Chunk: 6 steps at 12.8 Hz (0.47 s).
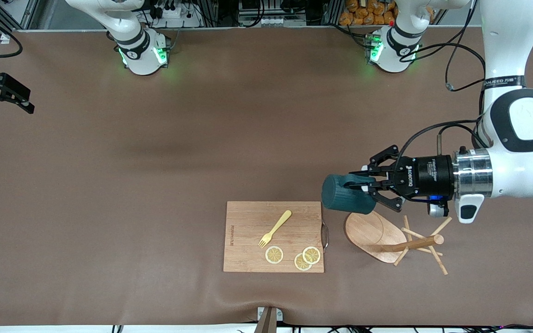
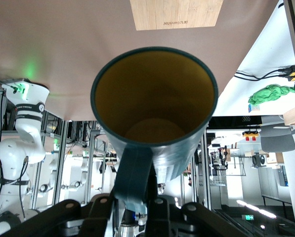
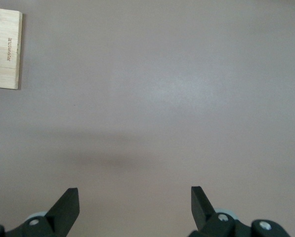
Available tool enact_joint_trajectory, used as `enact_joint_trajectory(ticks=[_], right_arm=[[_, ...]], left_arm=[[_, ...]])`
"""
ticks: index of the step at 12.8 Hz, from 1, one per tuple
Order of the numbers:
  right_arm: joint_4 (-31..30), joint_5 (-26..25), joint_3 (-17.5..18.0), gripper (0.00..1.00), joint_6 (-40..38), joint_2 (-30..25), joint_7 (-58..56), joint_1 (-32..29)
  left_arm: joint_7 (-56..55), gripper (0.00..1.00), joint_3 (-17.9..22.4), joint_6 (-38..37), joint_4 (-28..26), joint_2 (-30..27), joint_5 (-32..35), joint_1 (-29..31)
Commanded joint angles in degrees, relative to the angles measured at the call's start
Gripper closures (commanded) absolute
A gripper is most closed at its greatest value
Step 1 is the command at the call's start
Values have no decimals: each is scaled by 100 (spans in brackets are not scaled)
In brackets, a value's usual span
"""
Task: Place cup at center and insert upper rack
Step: 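Tilt the mug and hang its handle on a stand peg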
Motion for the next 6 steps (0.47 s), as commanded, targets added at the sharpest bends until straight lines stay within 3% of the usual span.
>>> enact_joint_trajectory(ticks=[1, 6], right_arm=[[244, -20, 24, 0, -107, 116, -95, -28], [270, -20, 24, 0, -107, 169, -104, -36]], left_arm=[[332, 100, -41, -210, 12, 123, -291, 184], [711, 100, -41, -290, 12, 369, -765, 422]])
